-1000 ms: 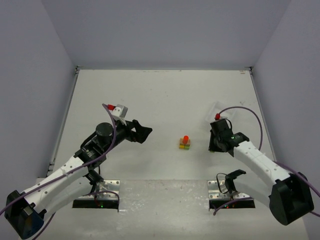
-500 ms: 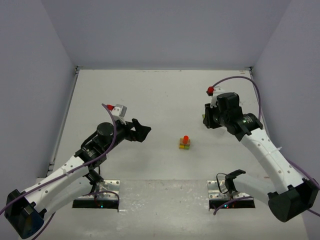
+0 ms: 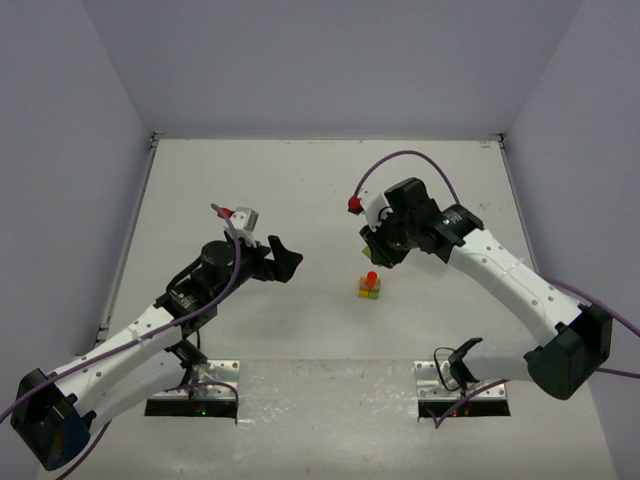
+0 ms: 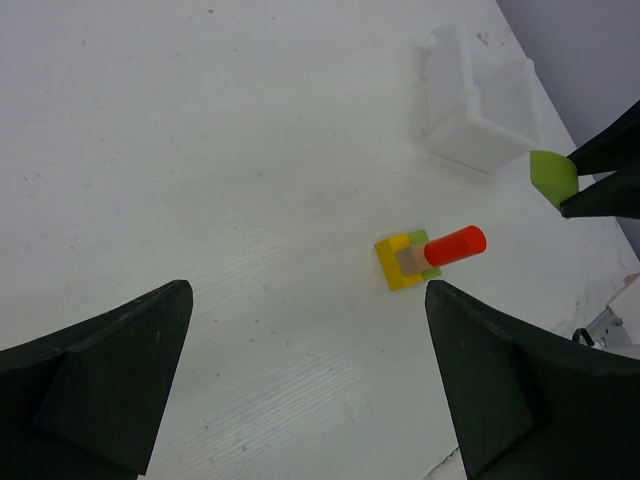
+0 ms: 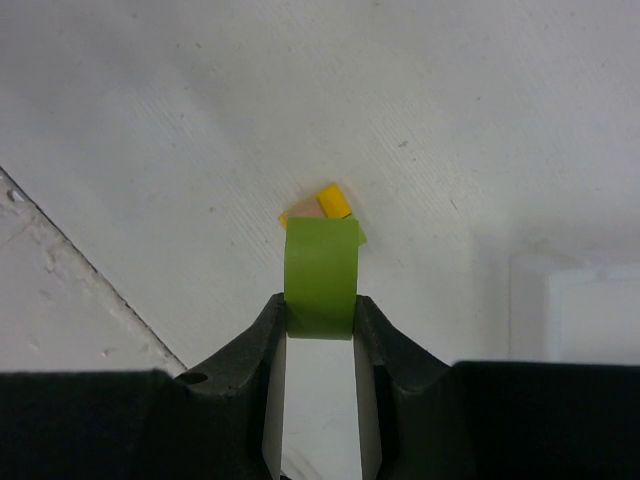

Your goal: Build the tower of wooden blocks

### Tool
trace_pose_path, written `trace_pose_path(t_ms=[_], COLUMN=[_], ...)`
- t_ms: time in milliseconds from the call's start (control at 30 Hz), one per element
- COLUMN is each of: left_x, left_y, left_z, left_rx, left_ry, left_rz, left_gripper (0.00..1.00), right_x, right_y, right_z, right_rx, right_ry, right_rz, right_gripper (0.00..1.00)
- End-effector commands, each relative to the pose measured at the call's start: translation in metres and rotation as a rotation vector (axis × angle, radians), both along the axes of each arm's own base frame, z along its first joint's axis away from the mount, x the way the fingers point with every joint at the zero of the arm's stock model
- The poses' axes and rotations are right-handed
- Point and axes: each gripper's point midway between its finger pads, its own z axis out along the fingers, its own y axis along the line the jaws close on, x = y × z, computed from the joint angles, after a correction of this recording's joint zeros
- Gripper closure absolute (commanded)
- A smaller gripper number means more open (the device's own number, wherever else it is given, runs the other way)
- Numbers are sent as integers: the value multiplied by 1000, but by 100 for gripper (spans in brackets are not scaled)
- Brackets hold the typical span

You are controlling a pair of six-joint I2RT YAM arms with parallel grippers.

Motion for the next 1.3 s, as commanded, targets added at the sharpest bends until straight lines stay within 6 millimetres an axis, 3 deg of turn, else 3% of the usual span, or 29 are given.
trace_pose_path(t_ms=[0, 533, 1267], left_x=[9, 10, 8], left_y=[-1, -2, -6], left_z=[27, 23, 26], left_rx=[-30, -13, -15], left_ry=[-61, -56, -65], left_rz=[18, 8, -19], left_gripper=[0, 0, 0], right_x=[0, -8, -16], right_y=[3, 2, 7], right_z=[-2, -40, -56], right_rx=[-15, -122, -150], right_ry=[-54, 5, 37], right_rz=[135, 253, 391], right_gripper=[87, 83, 77])
